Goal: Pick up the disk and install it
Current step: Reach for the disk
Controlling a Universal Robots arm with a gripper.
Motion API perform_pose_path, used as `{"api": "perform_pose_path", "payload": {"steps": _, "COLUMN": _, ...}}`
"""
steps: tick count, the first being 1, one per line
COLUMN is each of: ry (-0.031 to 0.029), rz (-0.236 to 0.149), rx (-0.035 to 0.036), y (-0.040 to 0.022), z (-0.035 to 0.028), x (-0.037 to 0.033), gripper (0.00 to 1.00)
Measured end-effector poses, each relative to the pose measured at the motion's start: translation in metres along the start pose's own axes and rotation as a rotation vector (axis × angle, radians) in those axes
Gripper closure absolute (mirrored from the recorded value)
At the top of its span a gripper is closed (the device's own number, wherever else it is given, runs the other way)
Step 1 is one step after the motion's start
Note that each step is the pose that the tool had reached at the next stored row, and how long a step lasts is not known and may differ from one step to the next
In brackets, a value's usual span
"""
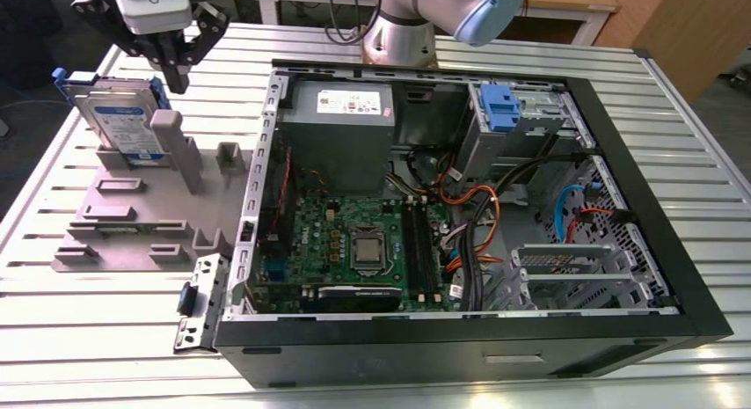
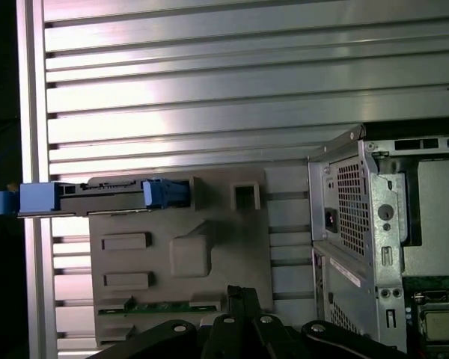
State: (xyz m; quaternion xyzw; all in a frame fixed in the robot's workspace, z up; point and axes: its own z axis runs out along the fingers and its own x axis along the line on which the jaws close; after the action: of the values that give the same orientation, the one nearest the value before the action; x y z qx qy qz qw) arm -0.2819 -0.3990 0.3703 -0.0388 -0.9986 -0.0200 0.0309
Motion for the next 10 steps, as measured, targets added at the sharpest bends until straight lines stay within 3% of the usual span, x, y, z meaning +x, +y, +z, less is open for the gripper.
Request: {"api": "perform_pose_path", "payload": {"steps": 10, "ry": 0.0001, "rz": 0.0, "rx": 0.0, "y": 0.0011, "z": 0.0008, "x": 0.0076, "gripper": 0.89}}
